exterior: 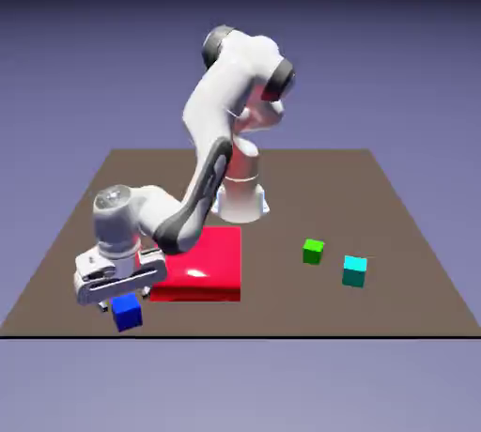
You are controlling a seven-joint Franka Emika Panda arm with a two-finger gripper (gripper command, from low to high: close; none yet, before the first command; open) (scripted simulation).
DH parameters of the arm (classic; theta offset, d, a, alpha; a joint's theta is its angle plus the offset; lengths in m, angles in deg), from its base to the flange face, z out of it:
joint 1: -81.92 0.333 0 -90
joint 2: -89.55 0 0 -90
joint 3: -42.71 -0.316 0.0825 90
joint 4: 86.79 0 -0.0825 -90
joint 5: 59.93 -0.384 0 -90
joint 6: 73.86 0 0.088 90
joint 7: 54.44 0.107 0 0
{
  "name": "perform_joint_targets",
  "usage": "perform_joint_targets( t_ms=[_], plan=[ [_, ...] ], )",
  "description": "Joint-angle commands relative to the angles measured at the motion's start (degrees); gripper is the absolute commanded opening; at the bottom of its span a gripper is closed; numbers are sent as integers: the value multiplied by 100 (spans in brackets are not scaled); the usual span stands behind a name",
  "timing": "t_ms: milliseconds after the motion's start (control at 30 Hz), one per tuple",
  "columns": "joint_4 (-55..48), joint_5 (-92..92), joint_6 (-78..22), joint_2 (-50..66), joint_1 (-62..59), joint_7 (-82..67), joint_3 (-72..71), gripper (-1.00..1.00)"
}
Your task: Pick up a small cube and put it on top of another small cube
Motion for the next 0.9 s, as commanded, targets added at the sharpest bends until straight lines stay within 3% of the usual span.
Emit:
perform_joint_targets(
  t_ms=[0,133,433,633,667,867],
  plan=[
    [0,0,0,0,0,0,0,-100],
    [214,702,-604,-830,515,448,723,-100],
    [1426,2388,-485,-2599,-678,2129,928,-100],
    [1444,1436,302,-1690,-1412,1491,51,-100],
    [1444,1435,302,-1690,-1412,1491,51,100],
    [1426,2388,-484,-2599,-678,2129,928,100]
  ],
)
